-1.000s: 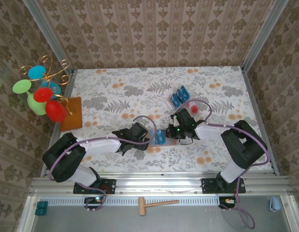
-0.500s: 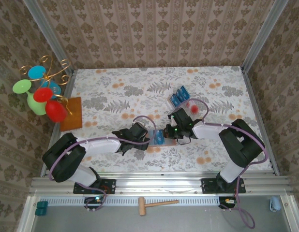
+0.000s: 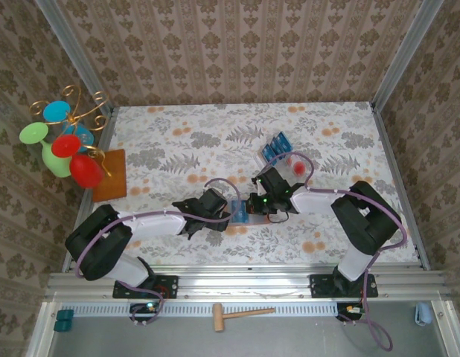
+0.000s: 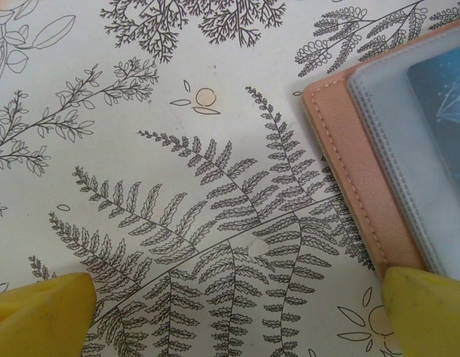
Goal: Put the credit cards into the card holder
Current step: Insert the credit card into the card slot.
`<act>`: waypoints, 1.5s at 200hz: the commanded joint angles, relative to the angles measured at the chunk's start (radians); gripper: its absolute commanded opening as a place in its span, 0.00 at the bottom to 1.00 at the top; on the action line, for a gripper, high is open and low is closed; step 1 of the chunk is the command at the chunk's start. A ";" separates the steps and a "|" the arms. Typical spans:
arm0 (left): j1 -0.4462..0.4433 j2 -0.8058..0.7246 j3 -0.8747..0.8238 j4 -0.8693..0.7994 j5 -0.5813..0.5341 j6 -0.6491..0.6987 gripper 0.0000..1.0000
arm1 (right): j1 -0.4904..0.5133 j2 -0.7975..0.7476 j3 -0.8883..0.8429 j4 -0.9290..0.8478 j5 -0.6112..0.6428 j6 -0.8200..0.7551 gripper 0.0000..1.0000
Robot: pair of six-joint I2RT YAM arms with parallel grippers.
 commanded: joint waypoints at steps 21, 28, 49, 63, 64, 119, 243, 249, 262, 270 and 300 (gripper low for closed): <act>0.010 -0.012 -0.008 0.003 0.002 -0.014 1.00 | 0.009 -0.029 0.022 -0.038 0.016 0.003 0.00; 0.010 -0.010 -0.008 0.002 0.002 -0.015 1.00 | 0.009 -0.038 0.021 -0.048 0.025 -0.001 0.00; 0.010 -0.011 -0.008 0.003 0.003 -0.017 1.00 | 0.007 -0.054 0.016 -0.068 0.044 -0.014 0.00; 0.010 -0.010 -0.010 0.002 0.003 -0.017 1.00 | 0.004 -0.054 0.012 -0.072 0.048 -0.018 0.00; 0.009 -0.010 -0.009 0.002 0.002 -0.017 1.00 | 0.004 -0.054 0.011 -0.072 0.049 -0.019 0.00; 0.009 -0.009 -0.009 0.004 0.003 -0.018 1.00 | -0.001 -0.017 0.012 -0.060 0.051 -0.019 0.00; 0.010 -0.003 -0.009 0.009 0.003 -0.015 1.00 | 0.007 0.040 0.060 -0.044 0.013 -0.015 0.00; 0.009 -0.003 -0.009 0.009 0.003 -0.015 1.00 | 0.008 0.043 0.061 -0.042 0.010 -0.013 0.00; 0.009 -0.002 -0.009 0.010 0.003 -0.014 1.00 | 0.010 0.049 0.065 -0.039 0.005 -0.012 0.00; 0.010 -0.003 -0.009 0.009 0.003 -0.014 1.00 | 0.012 0.052 0.068 -0.035 0.000 -0.009 0.00; 0.009 -0.002 -0.009 0.010 0.006 -0.013 1.00 | 0.023 0.055 0.078 -0.030 -0.011 -0.003 0.00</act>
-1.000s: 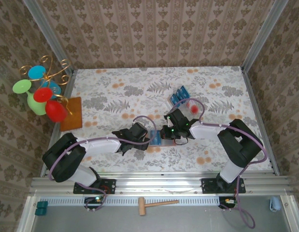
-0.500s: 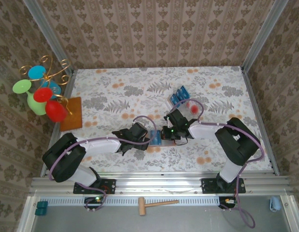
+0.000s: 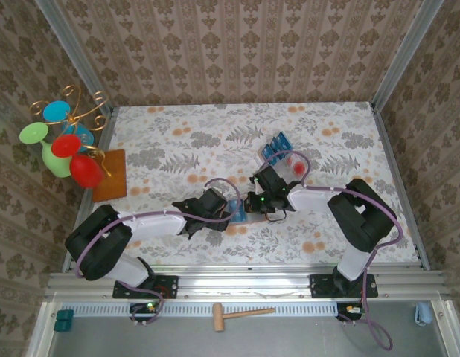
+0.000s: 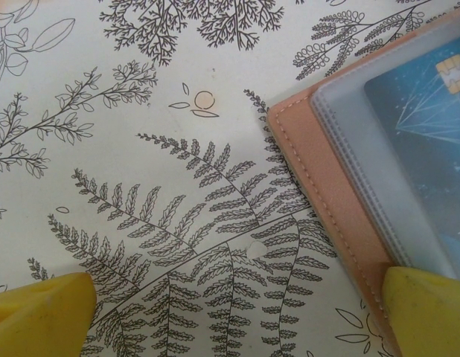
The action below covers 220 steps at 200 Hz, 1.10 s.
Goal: Put the credit cards into the card holder
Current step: Insert the credit card into the card slot.
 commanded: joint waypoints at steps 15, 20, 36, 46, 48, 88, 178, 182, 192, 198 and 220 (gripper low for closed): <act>0.009 -0.002 -0.009 0.006 0.006 -0.014 1.00 | 0.021 0.016 0.033 0.007 -0.029 0.002 0.00; 0.010 -0.003 -0.008 0.007 0.006 -0.013 1.00 | 0.024 0.016 0.034 0.007 -0.029 0.002 0.00; 0.010 -0.004 -0.008 0.006 0.006 -0.013 1.00 | 0.031 0.019 0.041 0.007 -0.035 0.003 0.00; 0.010 -0.001 -0.006 0.006 0.007 -0.014 1.00 | 0.035 0.023 0.046 0.007 -0.040 0.004 0.00; 0.010 -0.002 -0.005 0.006 0.007 -0.014 1.00 | 0.036 0.025 0.048 0.006 -0.040 0.003 0.00; 0.011 -0.016 0.002 -0.010 0.002 -0.012 1.00 | 0.038 0.034 0.052 0.002 -0.034 0.002 0.00; 0.144 -0.165 -0.037 -0.030 0.063 -0.039 1.00 | 0.010 -0.044 0.076 -0.087 0.020 -0.040 0.00; 0.146 -0.161 -0.037 -0.032 0.064 -0.038 1.00 | 0.010 -0.044 0.078 -0.091 0.023 -0.043 0.00; 0.148 -0.149 -0.037 -0.031 0.064 -0.039 1.00 | 0.010 -0.037 0.085 -0.110 0.032 -0.051 0.00; 0.148 -0.142 -0.037 -0.028 0.065 -0.039 1.00 | 0.010 -0.034 0.089 -0.118 0.036 -0.055 0.00; 0.148 -0.112 -0.040 -0.018 0.066 -0.041 1.00 | 0.011 -0.019 0.093 -0.122 0.033 -0.061 0.00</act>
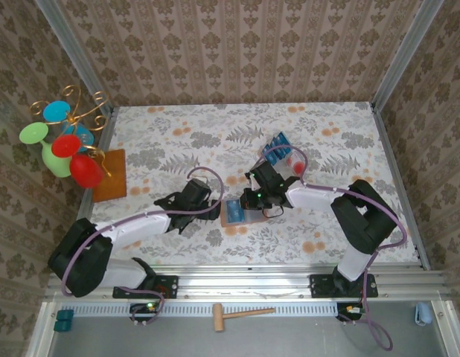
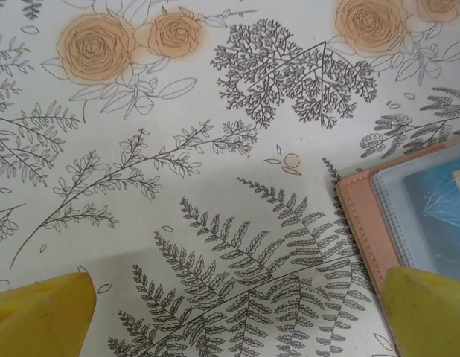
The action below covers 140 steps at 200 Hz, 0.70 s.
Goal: Put the credit cards into the card holder
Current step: Insert the credit card into the card slot.
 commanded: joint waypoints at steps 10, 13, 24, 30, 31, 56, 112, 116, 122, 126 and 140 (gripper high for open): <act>0.005 0.046 -0.011 -0.007 0.013 -0.016 1.00 | -0.002 0.006 0.025 -0.055 0.027 -0.032 0.00; 0.005 0.050 -0.011 -0.007 0.013 -0.015 1.00 | -0.002 0.009 0.026 -0.055 0.027 -0.033 0.00; 0.006 0.063 -0.010 -0.007 0.012 -0.012 1.00 | -0.002 0.016 0.031 -0.062 0.034 -0.036 0.00; 0.004 0.069 -0.008 -0.005 0.012 -0.010 1.00 | -0.002 0.019 0.032 -0.063 0.036 -0.038 0.00; 0.003 0.070 -0.008 -0.005 0.011 -0.009 1.00 | -0.002 0.020 0.032 -0.063 0.036 -0.039 0.00; 0.002 0.089 -0.002 -0.009 0.004 -0.001 1.00 | -0.001 0.035 0.041 -0.066 0.036 -0.044 0.00; -0.012 0.136 0.025 -0.020 -0.005 0.011 1.00 | -0.002 0.054 0.054 -0.086 0.049 -0.057 0.00; -0.012 0.140 0.027 -0.020 -0.004 0.011 1.00 | -0.002 0.054 0.056 -0.088 0.050 -0.058 0.00; -0.013 0.144 0.028 -0.021 -0.004 0.010 1.00 | -0.001 0.056 0.057 -0.091 0.050 -0.058 0.00; -0.014 0.147 0.031 -0.021 -0.004 0.012 1.00 | -0.001 0.059 0.057 -0.092 0.050 -0.061 0.00; -0.018 0.156 0.036 -0.020 -0.006 0.012 1.00 | 0.000 0.065 0.061 -0.093 0.045 -0.062 0.00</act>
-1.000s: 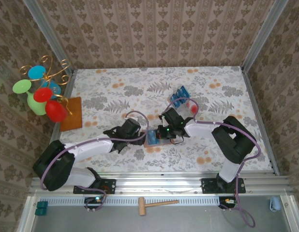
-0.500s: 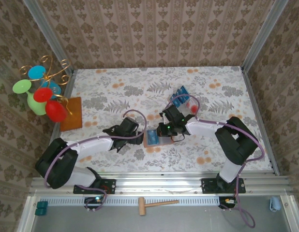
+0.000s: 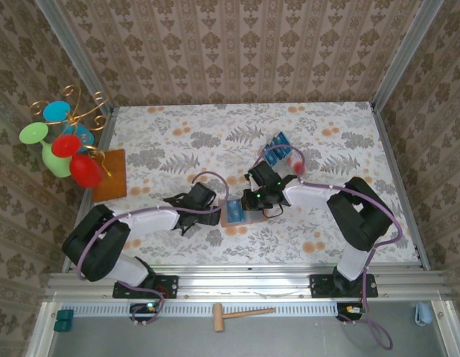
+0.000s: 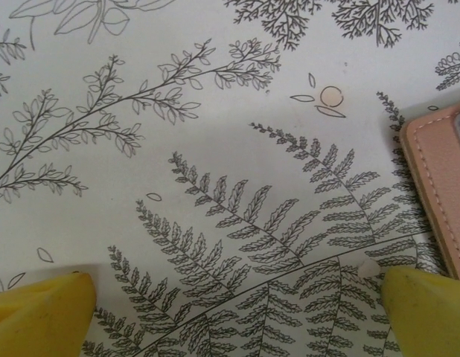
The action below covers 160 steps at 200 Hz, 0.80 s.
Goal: Put the credit cards into the card holder
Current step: Insert the credit card into the card slot.
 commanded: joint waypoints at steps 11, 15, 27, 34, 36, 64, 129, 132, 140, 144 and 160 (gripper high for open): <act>-0.012 0.027 0.030 -0.016 -0.006 0.012 1.00 | 0.001 0.031 0.035 -0.039 0.013 -0.024 0.00; -0.012 0.029 0.030 -0.015 -0.006 0.012 1.00 | 0.001 0.034 0.036 -0.039 0.013 -0.025 0.00; -0.014 0.034 0.030 -0.011 -0.005 0.011 1.00 | 0.004 0.041 0.042 -0.041 0.010 -0.026 0.00; -0.015 0.037 0.031 -0.009 -0.004 0.012 1.00 | 0.006 0.045 0.046 -0.040 0.008 -0.026 0.00; -0.015 0.038 0.030 -0.009 -0.004 0.011 1.00 | 0.006 0.046 0.045 -0.041 0.007 -0.026 0.00; -0.016 0.045 0.032 -0.006 -0.003 0.011 1.00 | 0.012 0.056 0.051 -0.036 0.003 -0.023 0.00; -0.019 0.057 0.037 0.005 0.005 0.011 1.00 | 0.028 0.070 0.064 -0.002 -0.032 0.011 0.00; -0.020 0.056 0.037 0.006 0.005 0.011 1.00 | 0.030 0.072 0.066 -0.001 -0.032 0.012 0.00; -0.022 0.058 0.038 0.005 0.005 0.010 1.00 | 0.033 0.074 0.068 0.003 -0.037 0.016 0.00; -0.023 0.058 0.038 0.005 0.005 0.010 1.00 | 0.035 0.074 0.068 0.006 -0.038 0.019 0.00; -0.025 0.060 0.038 0.007 0.005 0.008 1.00 | 0.041 0.078 0.068 0.018 -0.047 0.030 0.00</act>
